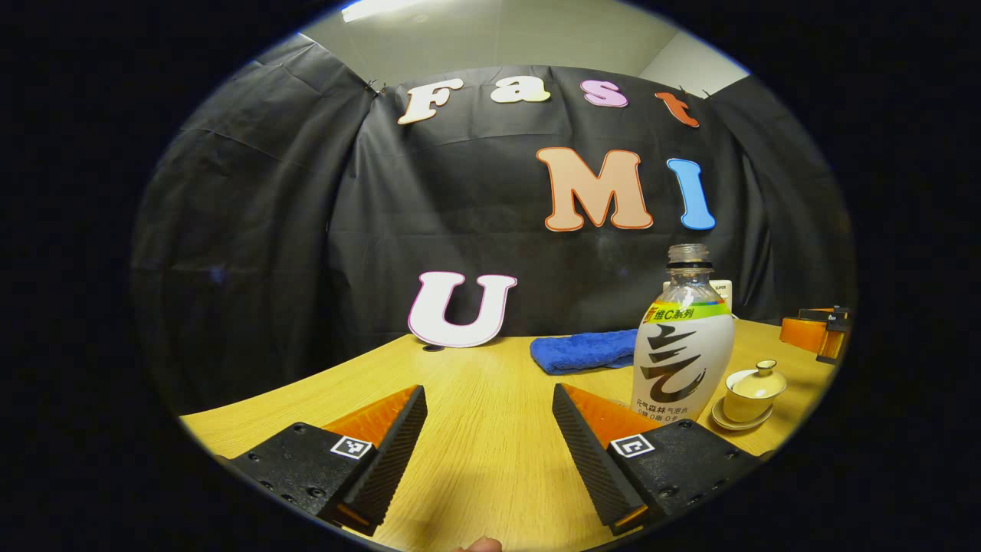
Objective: Open the teacup lid with one hand, grasp the water bottle and pour water into the teacup with the other hand; after pouring, place the water bottle on the coaster and then close the teacup lid.
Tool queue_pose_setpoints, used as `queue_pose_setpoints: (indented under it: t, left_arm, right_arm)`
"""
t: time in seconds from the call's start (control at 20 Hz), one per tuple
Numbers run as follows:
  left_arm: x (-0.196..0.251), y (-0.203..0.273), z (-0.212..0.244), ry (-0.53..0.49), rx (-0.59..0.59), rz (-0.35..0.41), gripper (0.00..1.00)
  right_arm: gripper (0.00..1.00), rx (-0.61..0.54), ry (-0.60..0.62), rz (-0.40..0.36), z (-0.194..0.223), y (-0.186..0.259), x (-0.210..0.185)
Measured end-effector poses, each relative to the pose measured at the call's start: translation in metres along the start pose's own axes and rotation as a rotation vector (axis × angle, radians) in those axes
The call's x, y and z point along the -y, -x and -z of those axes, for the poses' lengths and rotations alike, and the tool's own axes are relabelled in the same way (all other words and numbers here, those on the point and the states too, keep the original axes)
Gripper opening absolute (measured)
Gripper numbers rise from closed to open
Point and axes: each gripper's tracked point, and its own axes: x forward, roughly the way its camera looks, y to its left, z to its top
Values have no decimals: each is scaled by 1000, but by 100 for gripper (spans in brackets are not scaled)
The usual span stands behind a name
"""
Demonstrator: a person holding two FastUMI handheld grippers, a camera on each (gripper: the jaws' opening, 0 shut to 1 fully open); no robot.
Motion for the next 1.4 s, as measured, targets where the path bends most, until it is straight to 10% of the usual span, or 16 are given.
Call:
queue_pose_setpoints:
  t: [0.75, 1.05, 1.4]
  left_arm:
    - [1, 0, 0, 2, 0, 9, 96]
    - [1, 0, 1, 2, 0, 9, 96]
    - [2, 0, 1, 2, 0, 9, 96]
  right_arm:
    - [98, -145, 55, -163, 32, -9, -62]
    - [77, -168, 112, -162, 41, -10, -67]
    - [76, -158, 179, -138, 42, -11, -68]
